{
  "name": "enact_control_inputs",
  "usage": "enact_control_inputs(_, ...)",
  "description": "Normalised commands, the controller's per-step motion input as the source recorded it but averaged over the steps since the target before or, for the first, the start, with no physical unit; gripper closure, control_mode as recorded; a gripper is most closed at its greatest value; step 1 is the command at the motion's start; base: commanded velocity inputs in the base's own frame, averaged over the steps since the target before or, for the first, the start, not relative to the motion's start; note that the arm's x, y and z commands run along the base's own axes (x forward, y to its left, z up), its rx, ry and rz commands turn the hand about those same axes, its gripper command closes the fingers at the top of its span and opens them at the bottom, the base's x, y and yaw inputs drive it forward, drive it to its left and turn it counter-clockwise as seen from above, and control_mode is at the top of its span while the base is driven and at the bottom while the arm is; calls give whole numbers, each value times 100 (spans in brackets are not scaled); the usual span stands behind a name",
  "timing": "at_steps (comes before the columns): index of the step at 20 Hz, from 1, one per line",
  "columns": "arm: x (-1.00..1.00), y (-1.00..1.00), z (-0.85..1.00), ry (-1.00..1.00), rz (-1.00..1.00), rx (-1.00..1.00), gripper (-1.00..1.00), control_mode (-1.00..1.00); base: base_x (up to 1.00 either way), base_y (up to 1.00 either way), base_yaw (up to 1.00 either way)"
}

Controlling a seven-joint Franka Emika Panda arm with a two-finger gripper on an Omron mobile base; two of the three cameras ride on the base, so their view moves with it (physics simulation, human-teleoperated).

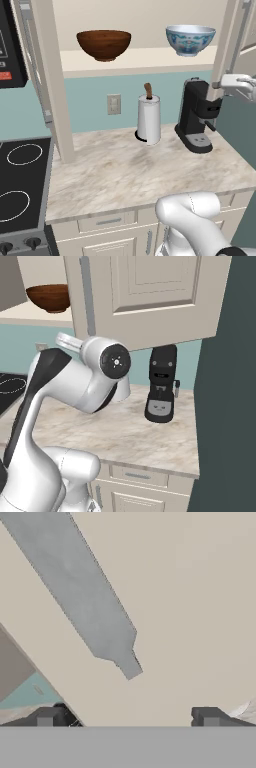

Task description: Open the cabinet. Pick the bowls from the counter and place them in the cabinet. Then close the cabinet.

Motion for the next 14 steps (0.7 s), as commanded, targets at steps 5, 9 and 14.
enact_control_inputs(5,2,20,0,-13,3,0,-100,-100,0,0,0)
enact_control_inputs(9,11,34,0,-14,0,0,-100,-100,0,0,0)
enact_control_inputs(14,28,33,4,-5,0,0,-100,-100,0,0,0)
